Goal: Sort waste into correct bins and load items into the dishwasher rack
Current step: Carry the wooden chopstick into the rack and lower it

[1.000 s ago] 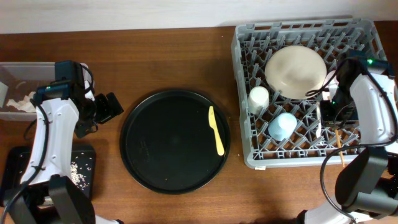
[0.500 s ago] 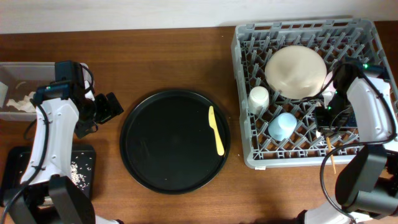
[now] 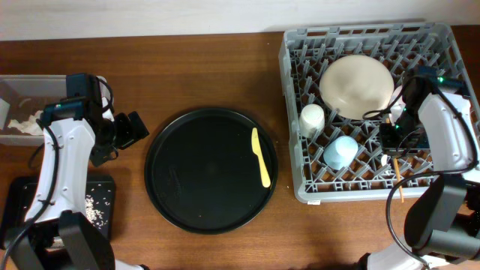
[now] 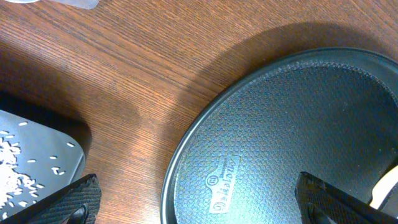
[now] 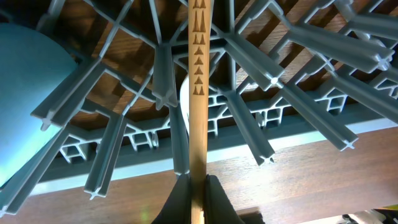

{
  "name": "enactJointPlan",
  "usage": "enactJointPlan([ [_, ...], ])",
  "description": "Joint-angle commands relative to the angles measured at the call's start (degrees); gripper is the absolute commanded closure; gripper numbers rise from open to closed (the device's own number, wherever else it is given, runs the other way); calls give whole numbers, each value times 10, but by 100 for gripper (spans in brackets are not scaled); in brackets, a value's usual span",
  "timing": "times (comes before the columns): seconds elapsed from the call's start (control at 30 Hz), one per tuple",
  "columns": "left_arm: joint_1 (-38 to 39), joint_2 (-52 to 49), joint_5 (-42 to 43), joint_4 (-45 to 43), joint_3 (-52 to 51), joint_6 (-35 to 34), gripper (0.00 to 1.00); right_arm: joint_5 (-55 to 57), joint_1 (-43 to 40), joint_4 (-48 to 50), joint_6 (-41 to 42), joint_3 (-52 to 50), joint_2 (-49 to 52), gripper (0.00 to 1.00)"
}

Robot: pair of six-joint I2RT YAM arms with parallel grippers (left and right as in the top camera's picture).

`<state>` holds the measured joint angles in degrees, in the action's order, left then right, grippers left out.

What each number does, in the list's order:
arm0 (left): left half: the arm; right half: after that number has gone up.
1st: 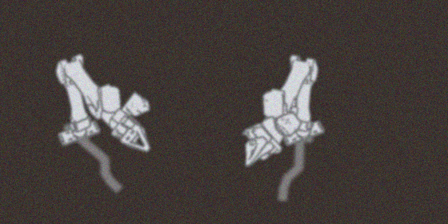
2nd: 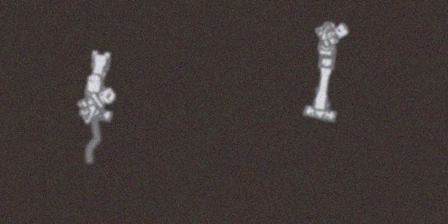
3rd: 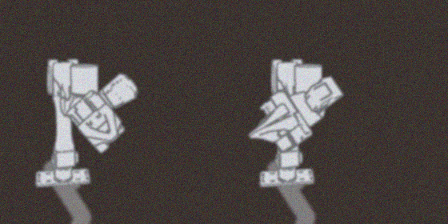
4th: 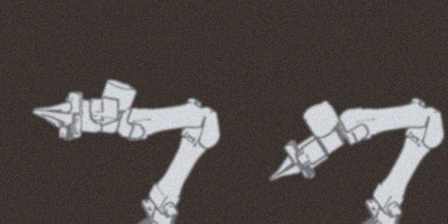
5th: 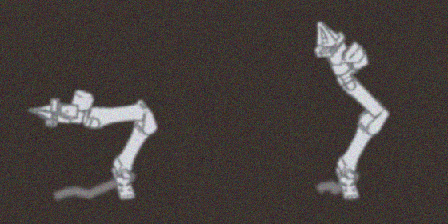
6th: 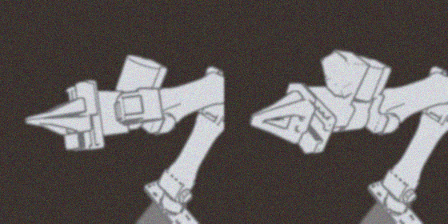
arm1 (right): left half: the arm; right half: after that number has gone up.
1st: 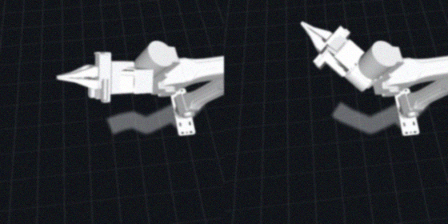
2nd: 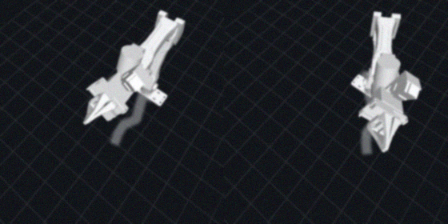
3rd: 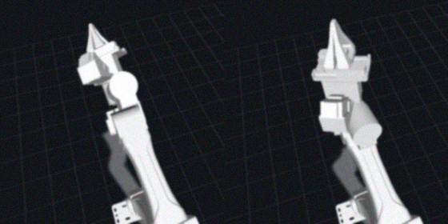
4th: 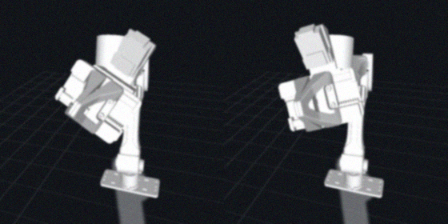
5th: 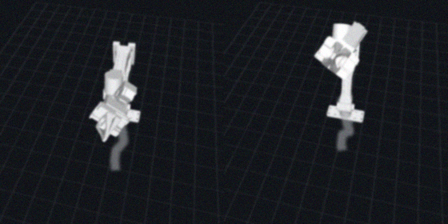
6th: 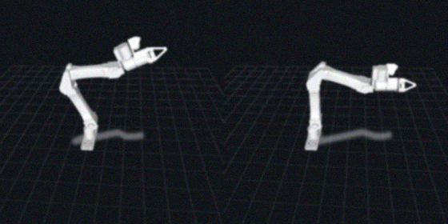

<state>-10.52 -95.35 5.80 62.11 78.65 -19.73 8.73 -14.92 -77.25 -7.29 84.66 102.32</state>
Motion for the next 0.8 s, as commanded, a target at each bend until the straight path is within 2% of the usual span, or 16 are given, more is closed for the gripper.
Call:
enactJointPlan([
  [0.0, 0, 4, 4, 0, 4, -1, 1, 7, -2, 8, 0, -2, 4, 96],
  [0.27, 0, 4, 4, 0, 4, -1, 1, -10, -2, -37, 5, -2, 5, 96],
  [0.47, 0, 4, 4, 0, 4, -1, 1, -12, -2, 2, -11, -2, 58, 96],
  [0.77, 0, 4, 4, 0, 4, -1, 1, 5, -2, 27, -15, 31, 58, 96],
])
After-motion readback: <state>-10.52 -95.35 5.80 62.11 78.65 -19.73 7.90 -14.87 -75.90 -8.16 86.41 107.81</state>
